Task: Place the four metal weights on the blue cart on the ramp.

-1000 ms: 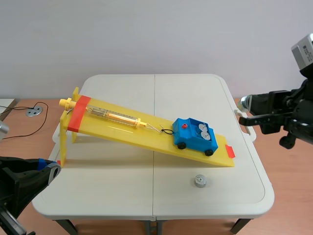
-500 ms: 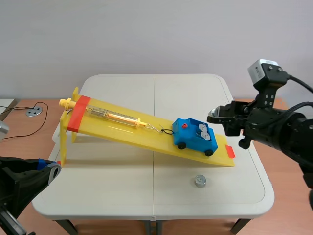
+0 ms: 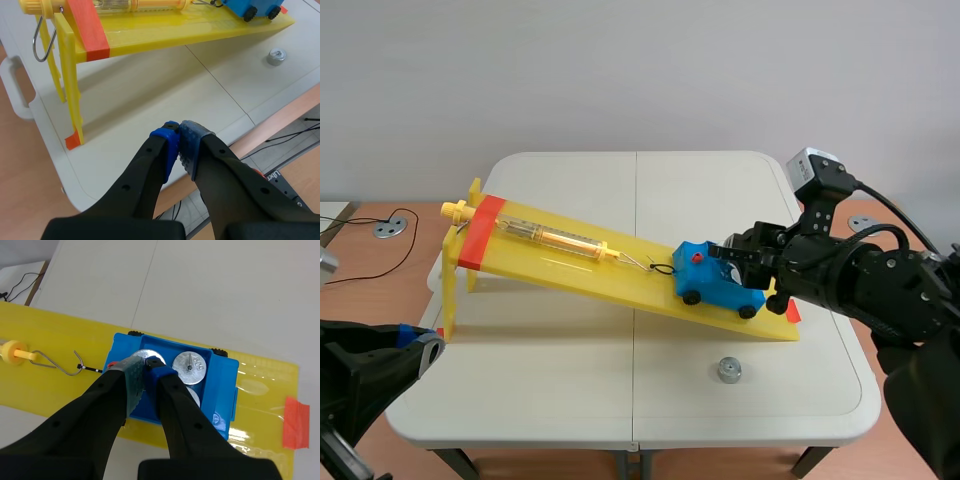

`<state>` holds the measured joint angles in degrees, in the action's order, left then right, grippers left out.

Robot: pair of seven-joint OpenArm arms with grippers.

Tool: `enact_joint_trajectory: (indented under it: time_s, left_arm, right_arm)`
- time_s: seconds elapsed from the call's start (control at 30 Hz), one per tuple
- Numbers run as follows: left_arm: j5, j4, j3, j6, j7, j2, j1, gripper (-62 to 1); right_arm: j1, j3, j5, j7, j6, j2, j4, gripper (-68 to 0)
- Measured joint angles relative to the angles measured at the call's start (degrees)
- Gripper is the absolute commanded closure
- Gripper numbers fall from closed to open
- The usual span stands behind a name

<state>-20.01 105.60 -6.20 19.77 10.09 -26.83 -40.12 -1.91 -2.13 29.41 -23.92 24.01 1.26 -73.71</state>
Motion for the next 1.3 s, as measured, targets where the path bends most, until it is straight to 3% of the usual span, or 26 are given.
enact_joint_trajectory:
  time_s: [0.47, 0.67, 0.9, 0.97, 1.13, 1.3]
  left_arm:
    - [0.0, 0.0, 0.0, 0.0, 0.0, 0.0, 0.0, -2.7]
    - [0.0, 0.0, 0.0, 0.0, 0.0, 0.0, 0.0, -2.7]
    - [0.0, 0.0, 0.0, 0.0, 0.0, 0.0, 0.0, -2.7]
    - [0.0, 0.0, 0.0, 0.0, 0.0, 0.0, 0.0, -2.7]
    - [0.0, 0.0, 0.0, 0.0, 0.0, 0.0, 0.0, -2.7]
    - [0.0, 0.0, 0.0, 0.0, 0.0, 0.0, 0.0, -2.7]
  right_arm:
    - [-2.03, 0.0, -0.02, 0.04, -0.02, -0.9, 3.37, -0.7]
    - [-2.03, 0.0, 0.0, 0.42, 0.0, -0.92, 3.37, -12.8]
    - [-2.03, -1.07, 0.0, 2.23, 0.0, -0.96, 3.37, -14.7]
    - [-2.03, -2.64, 0.02, 2.36, 0.28, -0.96, 3.37, -19.0]
    - [-2.01, -7.78, 1.55, 0.85, 4.68, -0.13, 3.08, -21.8]
    - [-0.68, -10.34, 2.8, -0.44, 10.54, 3.76, -0.63, -21.8]
